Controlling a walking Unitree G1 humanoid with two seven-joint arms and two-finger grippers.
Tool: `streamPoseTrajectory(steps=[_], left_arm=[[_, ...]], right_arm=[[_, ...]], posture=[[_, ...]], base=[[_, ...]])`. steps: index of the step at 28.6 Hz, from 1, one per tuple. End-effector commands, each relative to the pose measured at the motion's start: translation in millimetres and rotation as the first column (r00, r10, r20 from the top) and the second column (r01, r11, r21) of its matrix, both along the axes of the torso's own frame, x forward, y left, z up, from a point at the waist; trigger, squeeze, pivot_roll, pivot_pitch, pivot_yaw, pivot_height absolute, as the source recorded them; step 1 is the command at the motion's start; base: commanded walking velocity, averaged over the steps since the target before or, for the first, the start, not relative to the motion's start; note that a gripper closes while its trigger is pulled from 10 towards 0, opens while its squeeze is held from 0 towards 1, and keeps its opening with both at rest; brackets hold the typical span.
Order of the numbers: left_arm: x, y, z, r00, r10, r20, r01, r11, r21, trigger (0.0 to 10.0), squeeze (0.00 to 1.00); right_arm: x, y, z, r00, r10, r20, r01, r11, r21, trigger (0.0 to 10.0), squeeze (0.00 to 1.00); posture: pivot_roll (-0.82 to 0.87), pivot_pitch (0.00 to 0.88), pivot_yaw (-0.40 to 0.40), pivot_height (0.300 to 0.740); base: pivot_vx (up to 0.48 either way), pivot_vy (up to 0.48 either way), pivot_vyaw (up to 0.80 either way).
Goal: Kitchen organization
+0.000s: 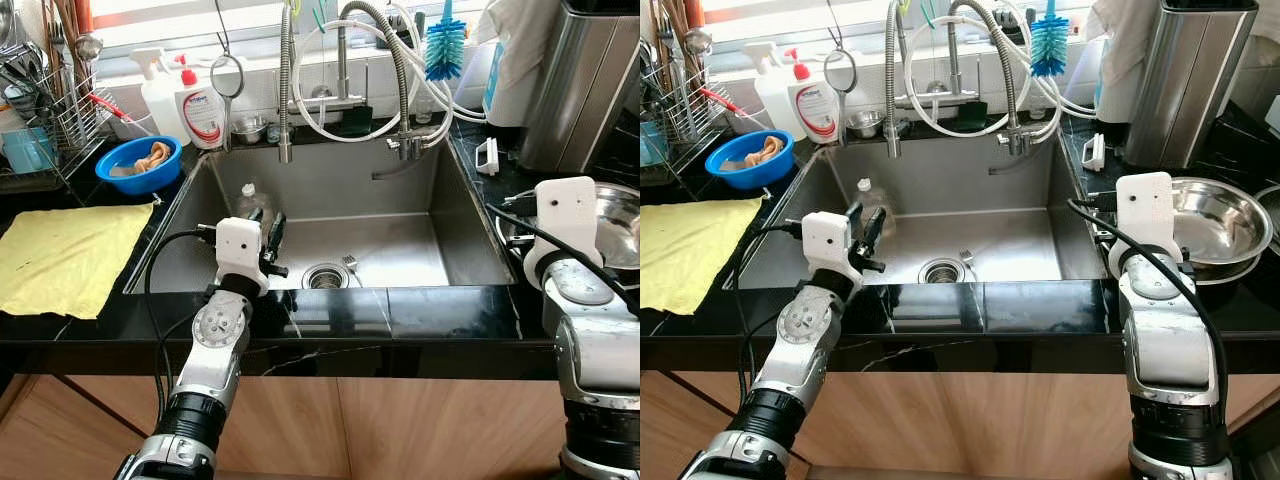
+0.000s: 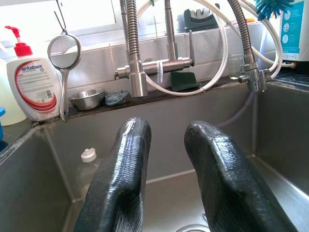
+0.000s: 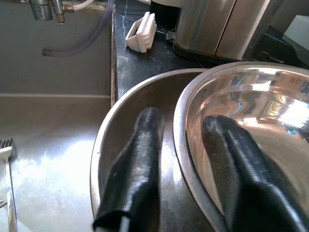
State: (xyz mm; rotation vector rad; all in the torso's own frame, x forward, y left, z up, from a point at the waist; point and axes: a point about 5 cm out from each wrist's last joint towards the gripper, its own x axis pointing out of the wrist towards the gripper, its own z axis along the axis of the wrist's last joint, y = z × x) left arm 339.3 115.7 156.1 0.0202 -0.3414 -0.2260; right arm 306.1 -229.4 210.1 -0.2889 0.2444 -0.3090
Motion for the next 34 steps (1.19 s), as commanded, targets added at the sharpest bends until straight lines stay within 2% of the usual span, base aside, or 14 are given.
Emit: streamPoseTrajectory(steps=[1,15,17,20,21,22,23,34], left_arm=[[1.8,3.9,-2,1.000,0.003,-0.017,-0.003,1.000,0.011,10.0,0.00],[2.2,2.4,-1,1.000,-0.007,-0.014,0.007,1.000,0.017,10.0,0.00],[2.3,2.2,-2,1.000,-0.007,-0.015,0.008,1.000,0.016,10.0,0.00],[2.0,2.3,-3,1.000,-0.010,-0.017,0.011,1.000,0.018,10.0,0.00],[1.9,2.1,-3,1.000,-0.012,-0.017,0.012,1.000,0.019,10.0,0.00],[1.9,1.7,-3,1.000,-0.013,-0.017,0.013,1.000,0.018,10.0,0.00],[2.0,1.4,-3,1.000,-0.014,-0.017,0.014,1.000,0.019,10.0,0.00],[3.1,0.1,-2,1.000,-0.017,-0.019,0.017,1.000,0.006,10.0,0.00]], right_arm=[[1.6,3.0,-9,0.999,0.008,-0.044,-0.006,1.000,0.030,0.0,0.00],[5.5,3.7,1,1.000,0.000,0.021,-0.001,0.999,0.035,0.0,0.00],[6.4,2.7,4,0.999,-0.008,0.046,0.007,0.999,0.037,0.0,0.00],[6.9,0.4,23,0.987,-0.045,0.154,0.039,0.998,0.039,0.0,0.00],[6.5,0.1,29,0.982,-0.054,0.183,0.047,0.998,0.041,1.4,0.00],[6.4,-0.4,31,0.979,-0.060,0.194,0.054,0.998,0.040,4.1,0.00],[6.3,-1.0,35,0.976,-0.068,0.209,0.062,0.997,0.037,9.9,0.00],[5.1,5.2,73,0.927,-0.062,0.369,0.063,0.998,0.011,10.0,0.00]], posture=[[-0.26,0.000,0.148,0.740],[-0.26,0.000,0.147,0.740],[-0.26,0.000,0.147,0.740],[-0.27,0.000,0.151,0.740],[-0.27,0.000,0.150,0.740],[-0.27,0.000,0.150,0.740],[-0.27,0.000,0.150,0.740],[-0.26,0.000,0.145,0.740]], base=[[0.000,0.000,0.00],[0.000,0.000,0.00],[0.000,0.000,0.00],[0.000,0.000,0.00],[0.000,0.000,0.00],[0.000,0.000,0.00],[0.000,0.000,0.00],[0.000,0.000,0.00]])
